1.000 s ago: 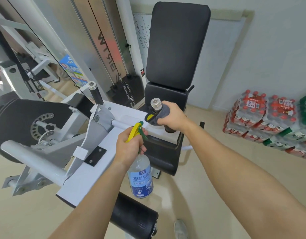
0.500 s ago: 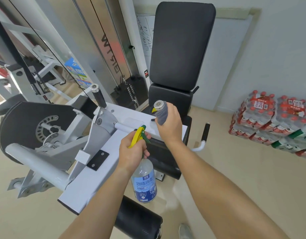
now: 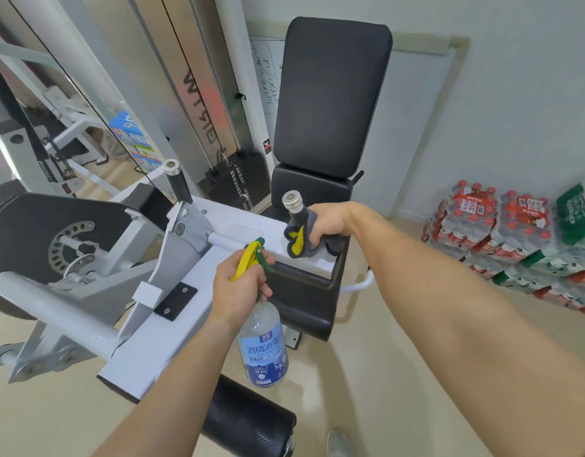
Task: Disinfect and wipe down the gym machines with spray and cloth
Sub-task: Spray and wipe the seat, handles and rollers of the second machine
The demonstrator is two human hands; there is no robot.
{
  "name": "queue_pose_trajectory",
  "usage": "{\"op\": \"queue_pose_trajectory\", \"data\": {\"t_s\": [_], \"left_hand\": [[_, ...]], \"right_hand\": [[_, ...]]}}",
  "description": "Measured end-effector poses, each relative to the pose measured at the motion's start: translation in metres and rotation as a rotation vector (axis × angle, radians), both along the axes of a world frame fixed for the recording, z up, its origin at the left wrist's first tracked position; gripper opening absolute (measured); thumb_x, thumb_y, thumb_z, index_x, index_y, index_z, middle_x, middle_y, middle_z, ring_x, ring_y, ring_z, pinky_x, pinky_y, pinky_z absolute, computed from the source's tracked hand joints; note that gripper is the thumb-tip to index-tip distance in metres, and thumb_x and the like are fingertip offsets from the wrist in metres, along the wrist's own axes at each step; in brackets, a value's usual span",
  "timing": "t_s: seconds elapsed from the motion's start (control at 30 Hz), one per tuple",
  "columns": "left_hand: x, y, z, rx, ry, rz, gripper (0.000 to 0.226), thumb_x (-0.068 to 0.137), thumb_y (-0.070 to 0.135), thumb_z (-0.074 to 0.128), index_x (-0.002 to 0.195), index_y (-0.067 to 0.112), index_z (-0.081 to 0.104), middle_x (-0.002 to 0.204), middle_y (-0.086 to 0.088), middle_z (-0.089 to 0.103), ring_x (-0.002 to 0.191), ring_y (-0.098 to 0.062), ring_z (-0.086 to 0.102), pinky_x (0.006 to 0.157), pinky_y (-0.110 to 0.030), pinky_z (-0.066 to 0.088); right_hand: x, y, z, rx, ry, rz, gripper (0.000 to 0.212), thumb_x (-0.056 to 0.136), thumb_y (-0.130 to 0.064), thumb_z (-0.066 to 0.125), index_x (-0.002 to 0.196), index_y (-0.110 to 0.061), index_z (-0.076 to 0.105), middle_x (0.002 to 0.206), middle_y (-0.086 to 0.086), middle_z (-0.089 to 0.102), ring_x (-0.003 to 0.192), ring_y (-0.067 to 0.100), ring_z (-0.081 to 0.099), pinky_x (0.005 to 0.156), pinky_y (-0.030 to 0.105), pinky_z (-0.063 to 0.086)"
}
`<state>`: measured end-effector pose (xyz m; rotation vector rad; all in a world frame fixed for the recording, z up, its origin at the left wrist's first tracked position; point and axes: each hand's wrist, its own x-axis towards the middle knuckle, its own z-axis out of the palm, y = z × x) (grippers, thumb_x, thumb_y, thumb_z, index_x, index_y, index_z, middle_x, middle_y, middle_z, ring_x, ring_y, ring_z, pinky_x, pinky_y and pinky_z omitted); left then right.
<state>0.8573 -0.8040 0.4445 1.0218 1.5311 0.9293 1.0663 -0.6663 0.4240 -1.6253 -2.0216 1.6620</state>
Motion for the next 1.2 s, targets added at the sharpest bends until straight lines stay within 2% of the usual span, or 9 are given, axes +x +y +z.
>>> {"op": "queue_pose_trajectory", "data": {"t_s": [0.17,0.3,0.4,0.53,0.67,0.77,0.9,1.0,1.2], "left_hand": [[-0.004,0.006,-0.002,-0.016,0.003,-0.013,0.038,0.086,-0.012,0.045,0.104,0.011,0.071,0.106,-0.008,0.076,0.052,-0.017,0.055,0.054,-0.030,0.050],[-0.005,0.013,-0.004,-0.015,0.050,-0.013,0.036,0.087,-0.011,0.047,0.104,0.011,0.070,0.104,-0.006,0.077,0.050,-0.017,0.057,0.054,-0.029,0.051],[-0.005,0.020,-0.002,-0.014,0.024,0.018,0.034,0.087,-0.010,0.047,0.107,0.006,0.069,0.105,-0.006,0.077,0.049,-0.016,0.056,0.055,-0.031,0.051],[-0.006,0.028,0.002,0.000,0.007,0.042,0.032,0.087,-0.009,0.049,0.108,0.004,0.069,0.103,-0.008,0.076,0.049,-0.017,0.055,0.056,-0.032,0.050],[-0.004,0.034,0.009,0.007,-0.002,0.059,0.033,0.087,-0.010,0.049,0.108,0.006,0.069,0.104,-0.007,0.076,0.049,-0.015,0.055,0.056,-0.031,0.051],[-0.002,0.035,0.012,0.023,-0.009,0.053,0.034,0.087,-0.009,0.049,0.106,0.010,0.069,0.103,-0.006,0.075,0.051,-0.016,0.056,0.058,-0.032,0.052],[0.002,0.033,0.022,0.043,0.004,0.036,0.032,0.087,-0.008,0.049,0.104,0.010,0.069,0.103,-0.010,0.074,0.054,-0.019,0.057,0.056,-0.030,0.051],[0.000,0.030,0.036,0.060,0.018,0.016,0.030,0.089,-0.007,0.048,0.102,0.012,0.068,0.101,-0.016,0.072,0.055,-0.019,0.057,0.057,-0.030,0.050],[-0.029,0.038,0.094,0.138,-0.026,0.041,0.032,0.082,-0.012,0.045,0.098,0.005,0.067,0.100,-0.013,0.074,0.047,-0.018,0.055,0.050,-0.028,0.046]], "right_hand": [[-0.008,0.003,0.001,0.068,0.323,-0.110,0.027,0.066,0.000,0.075,0.090,-0.007,0.066,0.086,0.012,0.067,0.083,0.023,0.063,0.082,0.043,0.054],[-0.034,-0.024,-0.014,0.388,0.530,-0.508,0.033,0.069,0.000,0.078,0.093,-0.021,0.067,0.086,-0.004,0.070,0.080,0.011,0.065,0.076,0.035,0.055],[-0.064,-0.043,-0.038,0.647,0.395,-0.779,0.028,0.084,-0.020,0.077,0.104,-0.027,0.059,0.097,-0.009,0.064,0.090,0.005,0.062,0.081,0.024,0.054],[-0.077,-0.040,-0.059,0.861,0.068,-0.890,0.033,0.086,-0.030,0.077,0.110,-0.018,0.059,0.102,0.001,0.062,0.091,0.017,0.060,0.078,0.029,0.055],[-0.068,-0.059,-0.074,0.761,-0.265,-0.847,0.038,0.085,-0.029,0.078,0.114,-0.017,0.057,0.106,0.002,0.063,0.096,0.019,0.061,0.084,0.030,0.056],[-0.064,-0.067,-0.080,0.710,-0.322,-0.847,0.043,0.081,-0.029,0.082,0.115,-0.019,0.058,0.105,0.000,0.066,0.096,0.018,0.063,0.086,0.034,0.057],[-0.065,-0.063,-0.069,0.530,-0.061,-0.925,0.030,0.090,-0.025,0.071,0.115,-0.026,0.055,0.096,-0.010,0.063,0.090,0.012,0.062,0.084,0.031,0.054],[-0.050,-0.066,-0.051,0.395,0.089,-0.766,0.035,0.094,-0.013,0.064,0.125,-0.025,0.051,0.098,-0.009,0.062,0.099,0.017,0.063,0.088,0.029,0.051],[-0.048,-0.061,0.051,0.569,0.417,-0.719,0.042,0.095,-0.014,0.063,0.134,-0.025,0.051,0.117,-0.010,0.063,0.105,0.007,0.061,0.081,0.011,0.048]]}}
